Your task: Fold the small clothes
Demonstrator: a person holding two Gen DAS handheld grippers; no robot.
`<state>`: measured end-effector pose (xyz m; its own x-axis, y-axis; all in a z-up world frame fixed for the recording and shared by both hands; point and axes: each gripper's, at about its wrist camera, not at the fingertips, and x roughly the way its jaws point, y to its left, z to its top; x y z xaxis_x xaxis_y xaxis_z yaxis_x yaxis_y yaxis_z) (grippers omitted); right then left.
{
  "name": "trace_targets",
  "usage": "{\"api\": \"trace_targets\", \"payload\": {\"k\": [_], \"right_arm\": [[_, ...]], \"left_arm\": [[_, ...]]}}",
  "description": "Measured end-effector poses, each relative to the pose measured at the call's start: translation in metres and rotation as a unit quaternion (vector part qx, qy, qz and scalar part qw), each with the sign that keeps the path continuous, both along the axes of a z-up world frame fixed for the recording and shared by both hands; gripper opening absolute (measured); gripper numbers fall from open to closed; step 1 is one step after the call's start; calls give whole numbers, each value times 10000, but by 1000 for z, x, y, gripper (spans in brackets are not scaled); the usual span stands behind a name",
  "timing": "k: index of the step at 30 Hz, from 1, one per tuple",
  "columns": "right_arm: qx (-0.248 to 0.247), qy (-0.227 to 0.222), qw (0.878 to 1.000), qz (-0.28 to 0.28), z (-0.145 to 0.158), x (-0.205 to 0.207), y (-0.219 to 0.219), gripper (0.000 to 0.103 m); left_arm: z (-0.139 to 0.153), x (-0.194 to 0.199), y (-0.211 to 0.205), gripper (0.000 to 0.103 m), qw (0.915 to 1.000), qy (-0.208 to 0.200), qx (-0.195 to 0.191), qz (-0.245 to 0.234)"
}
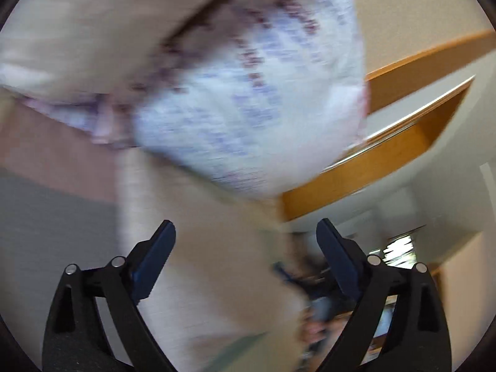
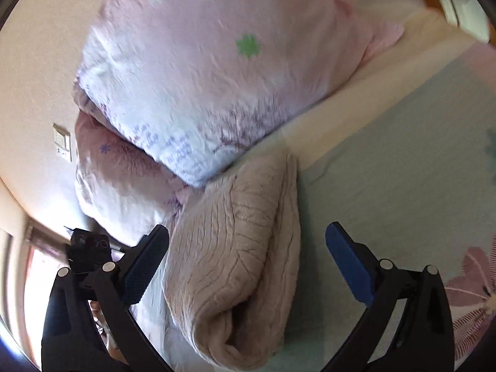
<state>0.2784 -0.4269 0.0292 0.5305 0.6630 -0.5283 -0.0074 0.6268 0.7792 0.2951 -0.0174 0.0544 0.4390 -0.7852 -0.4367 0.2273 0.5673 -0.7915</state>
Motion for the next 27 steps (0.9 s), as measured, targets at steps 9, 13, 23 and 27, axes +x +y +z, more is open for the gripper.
{"api": "trace_targets", "payload": {"k": [9,13,23,27], "right_arm": [[346,824,9947,511,-43,28,38,47],[430,547,9969,380,-31,14,45,36],[-678,119,9834,1679,-14,-14,169,53],[-239,-399,9956,819,8,-17,135,55]], "left_arm": [[-62,-10,-36,84,9933,589,919,-392],[-60,-13,-33,40,9944,477,726,-603],[-14,-76,99,50,9688,-673,2378,167],[8,-108,148,74,9644,-1221,2288,518]]}}
